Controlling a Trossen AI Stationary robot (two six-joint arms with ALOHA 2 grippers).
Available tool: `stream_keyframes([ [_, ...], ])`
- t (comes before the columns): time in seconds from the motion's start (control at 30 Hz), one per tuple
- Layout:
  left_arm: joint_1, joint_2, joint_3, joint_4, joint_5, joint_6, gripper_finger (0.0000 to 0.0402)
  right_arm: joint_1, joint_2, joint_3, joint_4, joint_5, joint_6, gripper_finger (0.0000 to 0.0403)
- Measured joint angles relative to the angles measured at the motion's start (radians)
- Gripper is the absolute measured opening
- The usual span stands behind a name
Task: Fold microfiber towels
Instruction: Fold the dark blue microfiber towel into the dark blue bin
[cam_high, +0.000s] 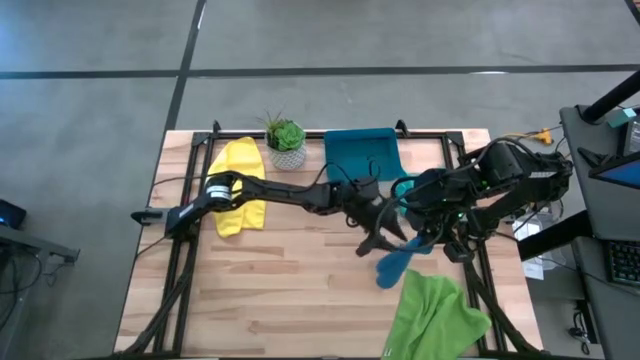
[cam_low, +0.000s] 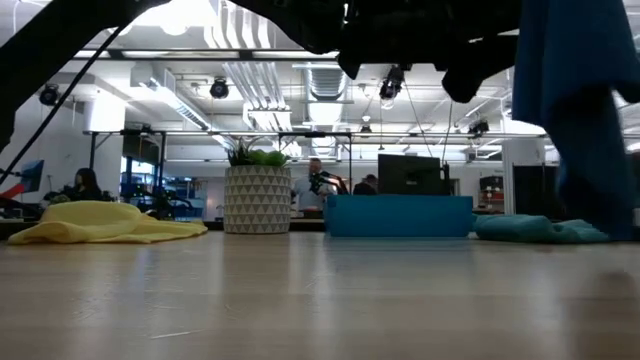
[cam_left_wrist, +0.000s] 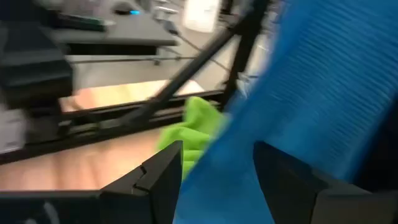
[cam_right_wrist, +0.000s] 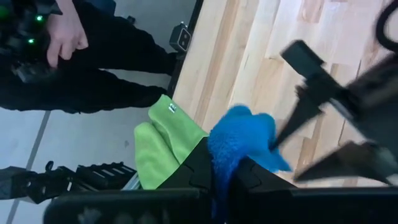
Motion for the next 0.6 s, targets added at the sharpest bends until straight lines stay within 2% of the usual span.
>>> stream_keyframes([
  [0.27, -0.016, 0.000, -0.009, 0.009, 0.009, 0.012, 0.0183, 0.000, -0.004, 0.000, 0.002, 0.000, -0.002, 0.0009],
  [0.33, -0.016, 0.000, -0.009, 0.007, 0.008, 0.010, 0.0172, -0.001, -0.006, 0.000, 0.003, 0.000, -0.002, 0.0009],
  [0.43, -0.019, 0.000, -0.009, -0.019, 0.009, -0.016, 0.0117, -0.001, -0.008, 0.000, 0.002, 0.002, -0.002, 0.0009],
  [0.53, -0.020, -0.004, -0.009, -0.107, 0.014, -0.020, 0.0028, -0.001, -0.011, 0.000, 0.002, 0.009, -0.002, 0.0009],
  [0.6, -0.019, -0.010, -0.009, -0.159, 0.013, -0.019, 0.0012, -0.001, -0.015, 0.000, 0.000, 0.026, -0.002, 0.0009],
])
